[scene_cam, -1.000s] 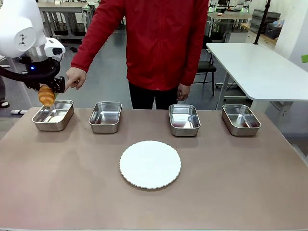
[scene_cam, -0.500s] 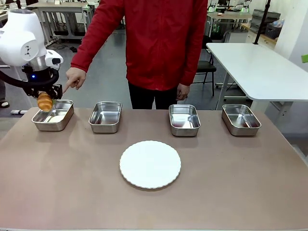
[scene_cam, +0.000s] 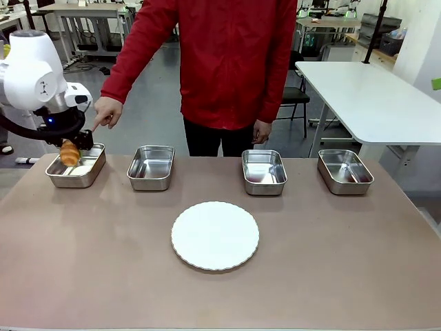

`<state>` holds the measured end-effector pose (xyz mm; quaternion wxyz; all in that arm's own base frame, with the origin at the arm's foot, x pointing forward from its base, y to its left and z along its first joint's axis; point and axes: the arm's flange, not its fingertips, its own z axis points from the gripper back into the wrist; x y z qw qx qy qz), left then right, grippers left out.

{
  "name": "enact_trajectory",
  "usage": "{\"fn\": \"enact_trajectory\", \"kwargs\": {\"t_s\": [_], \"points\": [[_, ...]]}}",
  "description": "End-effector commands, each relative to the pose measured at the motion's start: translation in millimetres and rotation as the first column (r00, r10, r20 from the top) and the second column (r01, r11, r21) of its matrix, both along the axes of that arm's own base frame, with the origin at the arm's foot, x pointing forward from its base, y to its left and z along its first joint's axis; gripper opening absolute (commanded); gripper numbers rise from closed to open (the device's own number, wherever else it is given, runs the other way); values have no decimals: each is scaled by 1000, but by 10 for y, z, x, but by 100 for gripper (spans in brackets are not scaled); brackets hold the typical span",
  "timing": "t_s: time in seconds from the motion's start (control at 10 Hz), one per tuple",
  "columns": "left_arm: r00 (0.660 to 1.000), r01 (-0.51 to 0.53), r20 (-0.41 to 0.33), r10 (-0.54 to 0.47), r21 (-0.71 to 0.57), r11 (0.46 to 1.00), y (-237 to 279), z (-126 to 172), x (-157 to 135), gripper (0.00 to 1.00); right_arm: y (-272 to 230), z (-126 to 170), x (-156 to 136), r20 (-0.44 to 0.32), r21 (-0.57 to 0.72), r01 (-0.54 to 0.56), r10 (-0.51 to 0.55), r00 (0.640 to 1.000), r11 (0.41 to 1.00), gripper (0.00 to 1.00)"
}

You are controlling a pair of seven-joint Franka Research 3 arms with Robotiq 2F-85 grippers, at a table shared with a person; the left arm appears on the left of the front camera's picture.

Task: Place the bread in the container.
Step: Place the Butter Roll into the Airtight Container indicated by the human.

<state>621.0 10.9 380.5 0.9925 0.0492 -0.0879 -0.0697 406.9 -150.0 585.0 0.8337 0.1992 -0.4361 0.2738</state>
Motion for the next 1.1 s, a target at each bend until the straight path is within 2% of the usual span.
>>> {"fn": "enact_trajectory", "kwargs": {"t_s": [0.0, 0.1, 0.7, 1.0], "points": [[1000, 17, -13, -18, -25, 1000, 6, -113, 26, 49, 2, 8, -4, 4, 2, 2, -2, 1000, 1000, 100], [999, 40, -28, -39, 10, 999, 11, -125, 55, 100, 2, 8, -4, 4, 2, 2, -2, 1000, 1000, 100], [997, 77, 18, -77, -7, 997, -3, -13, -14, 100, 2, 8, -4, 4, 2, 2, -2, 1000, 1000, 100], [997, 64, 42, -62, -30, 998, -5, 113, -42, 100, 2, 8, -4, 4, 2, 2, -2, 1000, 1000, 100]]}}
